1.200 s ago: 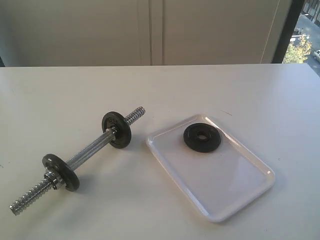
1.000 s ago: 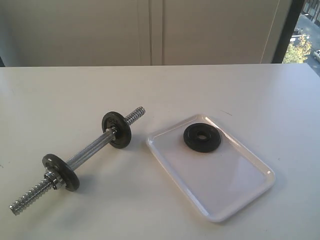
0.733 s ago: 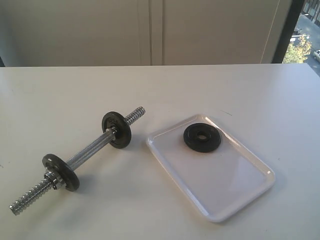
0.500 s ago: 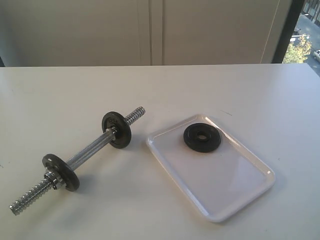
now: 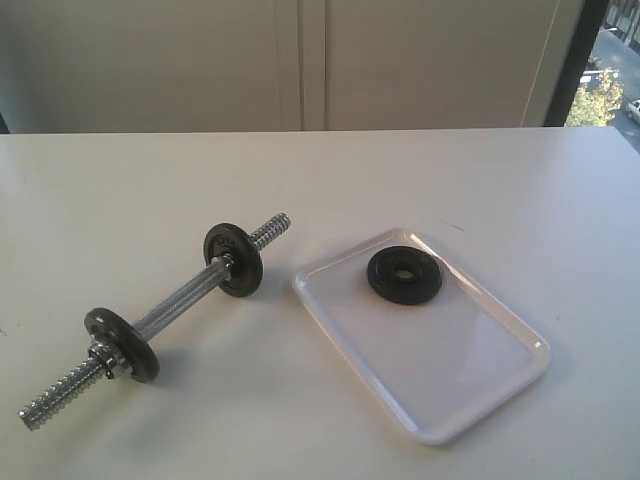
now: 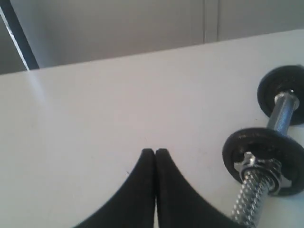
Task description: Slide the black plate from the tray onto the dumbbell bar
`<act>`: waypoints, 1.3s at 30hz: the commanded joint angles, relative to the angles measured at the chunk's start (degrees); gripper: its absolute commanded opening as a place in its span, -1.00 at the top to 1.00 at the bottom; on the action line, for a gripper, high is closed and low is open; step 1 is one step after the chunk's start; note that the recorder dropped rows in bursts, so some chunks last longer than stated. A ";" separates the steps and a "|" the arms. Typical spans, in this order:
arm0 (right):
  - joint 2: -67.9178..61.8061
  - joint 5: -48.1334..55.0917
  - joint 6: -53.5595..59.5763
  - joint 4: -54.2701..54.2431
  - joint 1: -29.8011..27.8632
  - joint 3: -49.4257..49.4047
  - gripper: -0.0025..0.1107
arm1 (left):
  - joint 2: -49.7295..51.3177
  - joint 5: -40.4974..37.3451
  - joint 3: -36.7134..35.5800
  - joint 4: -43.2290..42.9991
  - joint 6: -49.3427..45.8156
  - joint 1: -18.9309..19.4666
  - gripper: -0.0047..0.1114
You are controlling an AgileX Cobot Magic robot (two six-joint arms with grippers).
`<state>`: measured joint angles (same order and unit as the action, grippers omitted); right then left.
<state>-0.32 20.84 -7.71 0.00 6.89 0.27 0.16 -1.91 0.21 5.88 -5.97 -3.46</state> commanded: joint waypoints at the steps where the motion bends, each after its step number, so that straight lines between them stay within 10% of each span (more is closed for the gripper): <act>1: 0.32 -0.80 -0.11 0.00 0.07 -0.27 0.96 | -0.16 8.84 -0.21 -0.47 -0.84 0.02 0.92; 20: 0.32 -0.80 -0.11 0.00 0.07 -0.27 0.96 | 1.32 35.06 0.49 2.75 20.28 0.02 0.92; 30: 0.32 -0.80 -0.11 0.00 0.07 -0.27 0.96 | 13.42 5.27 16.99 -2.82 24.54 -0.08 0.92; 39: 0.32 -0.80 -0.11 0.00 0.07 -0.27 0.96 | 31.08 -22.78 35.56 0.35 9.16 -0.08 0.92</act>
<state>-0.32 20.84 -7.71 0.00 6.89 0.27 26.11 -15.99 30.51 3.61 9.76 -3.46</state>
